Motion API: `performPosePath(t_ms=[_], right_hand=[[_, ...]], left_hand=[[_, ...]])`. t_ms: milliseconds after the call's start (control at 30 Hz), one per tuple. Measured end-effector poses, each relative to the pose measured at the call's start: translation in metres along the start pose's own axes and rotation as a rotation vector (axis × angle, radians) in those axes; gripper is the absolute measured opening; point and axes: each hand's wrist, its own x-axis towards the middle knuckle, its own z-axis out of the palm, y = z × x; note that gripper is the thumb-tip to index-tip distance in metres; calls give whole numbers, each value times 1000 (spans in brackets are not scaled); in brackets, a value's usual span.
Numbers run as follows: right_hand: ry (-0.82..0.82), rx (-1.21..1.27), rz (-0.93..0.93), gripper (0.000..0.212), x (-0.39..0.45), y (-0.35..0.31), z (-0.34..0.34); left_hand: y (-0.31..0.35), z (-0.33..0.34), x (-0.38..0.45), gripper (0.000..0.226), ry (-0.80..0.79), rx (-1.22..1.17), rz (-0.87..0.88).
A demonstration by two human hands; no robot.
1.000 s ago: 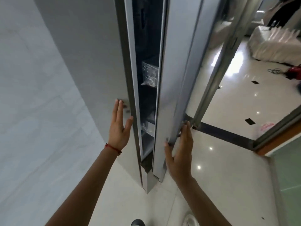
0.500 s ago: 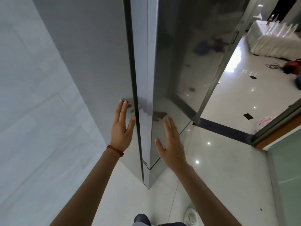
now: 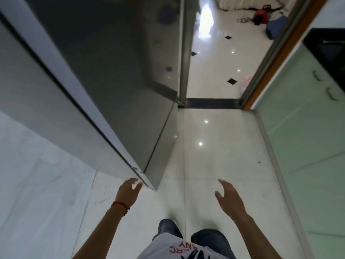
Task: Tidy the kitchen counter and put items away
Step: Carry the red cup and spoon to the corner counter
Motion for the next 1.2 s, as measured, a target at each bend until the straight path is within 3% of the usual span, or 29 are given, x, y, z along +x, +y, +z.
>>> performPosePath(t_ms=[200,333,500,633,867,1200], right_hand=[[0,216,440,45,-80,125,4],[54,368,644,43,-140,185,7],[161,552,822,41,-214,245,13],[277,722,946,40,-262,289,25],[533,1093,1202,38,-332,325,63],[895,1492,1632,35,-395,307,129]], left_hand=[[27,70,-13,37,-266,264,0],[42,127,-16,25,-372,209,2],[86,196,-49,17,-533,354,104],[124,251,-96,17,-640,470,282],[191,324,-168,25,-827,774,521],[273,471,-246,26,-1025,1270,864]])
